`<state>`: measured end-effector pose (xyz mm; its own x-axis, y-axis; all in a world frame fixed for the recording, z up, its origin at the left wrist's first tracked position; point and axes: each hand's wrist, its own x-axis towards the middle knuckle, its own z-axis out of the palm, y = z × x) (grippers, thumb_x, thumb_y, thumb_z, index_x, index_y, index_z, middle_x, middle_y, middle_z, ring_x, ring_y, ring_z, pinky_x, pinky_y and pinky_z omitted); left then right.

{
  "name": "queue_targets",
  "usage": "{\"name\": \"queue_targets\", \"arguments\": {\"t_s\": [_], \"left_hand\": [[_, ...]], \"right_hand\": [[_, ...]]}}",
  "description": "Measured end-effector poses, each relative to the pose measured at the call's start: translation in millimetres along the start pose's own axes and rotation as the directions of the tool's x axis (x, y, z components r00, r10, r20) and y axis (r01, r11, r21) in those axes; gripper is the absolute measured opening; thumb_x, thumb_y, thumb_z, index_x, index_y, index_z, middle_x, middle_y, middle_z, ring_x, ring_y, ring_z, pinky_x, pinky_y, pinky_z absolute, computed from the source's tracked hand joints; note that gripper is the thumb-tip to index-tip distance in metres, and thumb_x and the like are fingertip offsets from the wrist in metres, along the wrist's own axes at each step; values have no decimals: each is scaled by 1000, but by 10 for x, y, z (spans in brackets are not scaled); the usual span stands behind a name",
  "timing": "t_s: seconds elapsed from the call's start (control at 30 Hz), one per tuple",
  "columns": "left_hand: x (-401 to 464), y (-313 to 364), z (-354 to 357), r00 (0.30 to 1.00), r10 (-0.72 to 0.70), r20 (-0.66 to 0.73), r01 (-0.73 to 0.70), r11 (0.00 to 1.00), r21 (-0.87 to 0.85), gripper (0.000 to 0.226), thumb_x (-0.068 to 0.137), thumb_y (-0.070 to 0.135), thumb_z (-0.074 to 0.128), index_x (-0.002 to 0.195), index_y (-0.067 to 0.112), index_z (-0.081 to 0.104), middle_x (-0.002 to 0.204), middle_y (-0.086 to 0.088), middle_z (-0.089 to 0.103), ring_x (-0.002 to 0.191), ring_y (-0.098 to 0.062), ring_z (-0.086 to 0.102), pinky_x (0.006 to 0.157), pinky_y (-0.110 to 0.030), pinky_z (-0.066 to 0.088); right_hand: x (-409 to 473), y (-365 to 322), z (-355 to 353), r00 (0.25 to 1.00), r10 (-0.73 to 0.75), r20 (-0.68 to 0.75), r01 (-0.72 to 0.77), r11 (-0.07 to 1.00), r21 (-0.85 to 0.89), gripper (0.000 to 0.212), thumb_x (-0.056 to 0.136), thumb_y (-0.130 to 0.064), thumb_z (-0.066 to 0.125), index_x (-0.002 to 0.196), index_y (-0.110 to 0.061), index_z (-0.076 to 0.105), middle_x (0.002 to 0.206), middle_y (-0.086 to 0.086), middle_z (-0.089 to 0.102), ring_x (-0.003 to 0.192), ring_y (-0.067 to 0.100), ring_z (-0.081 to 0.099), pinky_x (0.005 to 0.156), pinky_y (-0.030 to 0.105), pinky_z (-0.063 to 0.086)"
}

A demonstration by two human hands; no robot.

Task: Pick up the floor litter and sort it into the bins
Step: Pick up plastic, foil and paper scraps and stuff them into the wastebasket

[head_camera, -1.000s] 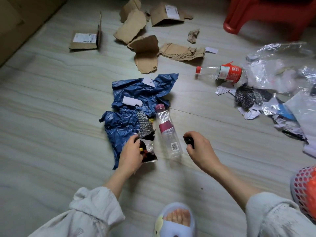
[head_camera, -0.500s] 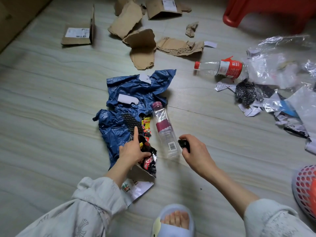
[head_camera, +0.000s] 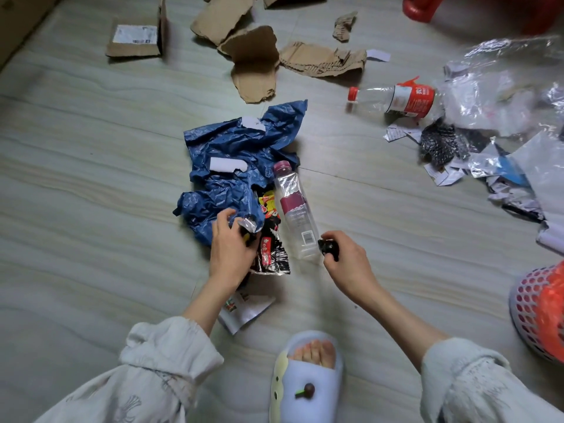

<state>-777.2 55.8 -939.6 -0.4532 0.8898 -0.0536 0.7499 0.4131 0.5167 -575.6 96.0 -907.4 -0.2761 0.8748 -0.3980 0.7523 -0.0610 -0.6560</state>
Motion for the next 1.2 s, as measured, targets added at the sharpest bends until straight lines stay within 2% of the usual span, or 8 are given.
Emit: {"name": "queue_targets", "arguments": {"t_s": [0.1, 0.17, 0.37, 0.53, 0.73, 0.93, 1.07, 1.2], "left_hand": [[-221, 32, -135, 995, 91, 39, -92, 995, 27, 22, 73, 11, 71, 94, 8, 64, 105, -11, 62, 102, -29, 55, 89, -41, 37], [-392, 48, -210, 973, 99, 211, -128, 984, 128, 16, 75, 9, 63, 90, 13, 63, 93, -8, 67, 93, -29, 59, 85, -36, 32], [-932, -248, -154, 800, -52, 598, -124, 960, 249, 28, 83, 13, 54, 101, 13, 33, 108, -14, 62, 98, -37, 57, 71, -39, 41], [-1008, -420, -39, 763, -183, 619, -72, 929, 363, 67, 74, 30, 73, 123, 15, 30, 116, -6, 56, 110, -28, 54, 89, -41, 42], [-919, -366, 129, 791, -146, 594, -197, 859, 473, 27, 85, 8, 56, 111, 13, 53, 117, -7, 53, 113, -27, 47, 93, -36, 35], [-1094, -391, 108, 826, -46, 562, -302, 805, 510, 31, 85, 7, 49, 114, 15, 54, 126, -4, 38, 118, -25, 34, 97, -38, 29], [-1215, -404, 141, 849, -233, 474, -51, 857, 513, 35, 84, 8, 54, 114, 25, 50, 143, -6, 16, 133, -30, 16, 104, -60, 20], [-1254, -408, 134, 827, -350, 441, 129, 881, 456, 36, 87, 13, 57, 117, 27, 45, 144, -8, 11, 130, -31, 18, 96, -50, 36]], "right_hand": [[-170, -38, 85, 999, 47, 19, -48, 999, 26, 43, 83, 2, 48, 125, -8, 51, 118, 14, 62, 109, 31, 55, 86, 27, 37], [-273, -84, 96, 998, 64, 23, -65, 997, 41, 46, 84, 1, 48, 129, -9, 48, 118, 15, 62, 109, 31, 54, 83, 27, 36], [-535, -148, 171, 996, 93, 16, -94, 992, 84, 46, 85, 1, 48, 129, -11, 48, 117, 14, 62, 108, 30, 55, 85, 26, 37], [-595, -57, 180, 994, 106, 9, -106, 991, 84, 46, 85, 2, 47, 128, -12, 49, 118, 11, 62, 110, 28, 55, 87, 25, 37], [-518, 84, 186, 991, 133, 13, -134, 988, 83, 46, 85, 2, 48, 129, -10, 48, 119, 13, 62, 111, 28, 54, 87, 24, 36], [-480, 123, 226, 993, 119, 18, -121, 988, 92, 45, 85, 2, 48, 129, -10, 49, 120, 12, 61, 111, 28, 54, 84, 22, 35], [-488, 132, 251, 995, 95, 13, -95, 991, 90, 44, 85, 3, 49, 127, -9, 50, 118, 13, 62, 110, 28, 54, 81, 18, 33], [-541, 119, 301, 997, 77, 18, -79, 993, 90, 44, 85, 2, 49, 127, -10, 50, 118, 12, 62, 109, 28, 54, 79, 18, 31]]}}
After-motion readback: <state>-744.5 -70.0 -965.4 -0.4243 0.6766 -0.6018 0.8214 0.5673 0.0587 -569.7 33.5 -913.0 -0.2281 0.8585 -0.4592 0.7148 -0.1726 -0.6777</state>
